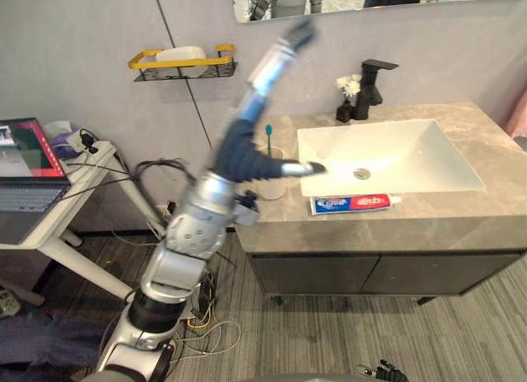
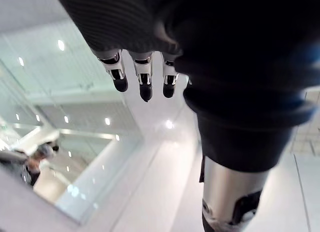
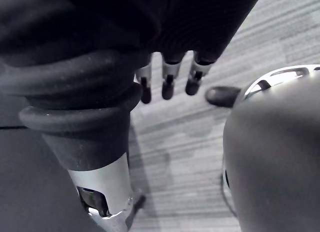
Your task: Organize washtable
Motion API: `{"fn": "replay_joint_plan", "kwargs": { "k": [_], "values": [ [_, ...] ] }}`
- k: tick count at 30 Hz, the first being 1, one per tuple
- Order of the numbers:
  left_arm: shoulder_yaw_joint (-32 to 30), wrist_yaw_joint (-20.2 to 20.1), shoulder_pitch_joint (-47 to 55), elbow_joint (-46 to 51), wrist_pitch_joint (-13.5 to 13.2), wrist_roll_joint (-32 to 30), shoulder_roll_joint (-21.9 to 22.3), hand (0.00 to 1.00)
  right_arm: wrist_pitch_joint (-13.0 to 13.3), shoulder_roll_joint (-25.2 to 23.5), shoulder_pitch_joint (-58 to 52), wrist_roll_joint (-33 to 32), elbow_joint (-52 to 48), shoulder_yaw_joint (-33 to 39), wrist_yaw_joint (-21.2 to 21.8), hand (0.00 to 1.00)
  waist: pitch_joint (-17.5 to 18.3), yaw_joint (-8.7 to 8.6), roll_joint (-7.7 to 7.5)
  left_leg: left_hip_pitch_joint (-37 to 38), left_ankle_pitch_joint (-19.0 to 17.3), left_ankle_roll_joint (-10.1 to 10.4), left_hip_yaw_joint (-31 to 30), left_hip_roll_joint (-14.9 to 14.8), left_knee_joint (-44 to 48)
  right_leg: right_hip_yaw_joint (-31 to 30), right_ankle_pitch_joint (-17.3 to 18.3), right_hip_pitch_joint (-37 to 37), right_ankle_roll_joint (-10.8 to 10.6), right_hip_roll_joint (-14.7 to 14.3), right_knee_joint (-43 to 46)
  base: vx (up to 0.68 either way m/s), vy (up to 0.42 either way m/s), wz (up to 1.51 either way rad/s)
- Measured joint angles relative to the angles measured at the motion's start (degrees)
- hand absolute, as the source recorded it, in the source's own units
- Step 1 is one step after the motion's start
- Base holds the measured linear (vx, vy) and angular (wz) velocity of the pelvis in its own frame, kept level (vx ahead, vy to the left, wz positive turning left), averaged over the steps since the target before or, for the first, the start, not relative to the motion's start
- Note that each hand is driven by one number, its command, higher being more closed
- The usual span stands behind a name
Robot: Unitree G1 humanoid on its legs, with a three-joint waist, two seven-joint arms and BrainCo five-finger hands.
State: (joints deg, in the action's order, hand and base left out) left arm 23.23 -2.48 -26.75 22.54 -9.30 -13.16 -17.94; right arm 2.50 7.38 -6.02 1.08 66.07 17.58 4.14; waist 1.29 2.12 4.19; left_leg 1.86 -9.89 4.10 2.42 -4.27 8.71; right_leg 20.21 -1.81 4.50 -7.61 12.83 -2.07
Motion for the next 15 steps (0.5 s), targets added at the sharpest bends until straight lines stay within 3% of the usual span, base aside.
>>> {"fn": "replay_joint_plan", "kwargs": {
  "k": [6, 10, 15],
  "values": [
    [6.23, -1.51, -3.48, -6.56, 0.96, -3.45, 1.08, 0.0, -0.54, -0.21, -0.65, -0.01, 0.04, -0.7, 0.24, 0.0, -0.1, -0.49, -1.55, -0.24, 0.81, 0.17, 0.62, 0.02, -0.93, -0.95, -0.78, -1.14, -0.74, -0.03, -0.16, -0.06, -0.011, -0.07],
    [8.74, -3.59, -5.75, -12.93, 1.74, -5.27, 4.14, 0.0, -0.52, -0.23, -0.66, -0.59, -0.08, -1.26, 1.07, 0.0, -0.07, -1.87, -1.8, -1.38, 0.88, 0.08, 1.59, 0.27, -0.88, -1.79, -1.84, -2.72, -0.87, 0.19, -0.66, 0.0, 0.013, -0.11],
    [8.73, -2.01, -8.6, -21.68, 3.96, -11.83, 7.4, 0.0, -0.43, -0.25, -0.44, -0.6, -1.08, -3.11, 1.18, 0.0, -0.21, -4.4, -1.93, -2.06, 0.93, 0.08, 2.62, 0.31, -0.75, -3.21, -2.38, -3.87, -0.79, 0.15, -1.21, 0.0, -0.003, -0.13]
  ]
}}
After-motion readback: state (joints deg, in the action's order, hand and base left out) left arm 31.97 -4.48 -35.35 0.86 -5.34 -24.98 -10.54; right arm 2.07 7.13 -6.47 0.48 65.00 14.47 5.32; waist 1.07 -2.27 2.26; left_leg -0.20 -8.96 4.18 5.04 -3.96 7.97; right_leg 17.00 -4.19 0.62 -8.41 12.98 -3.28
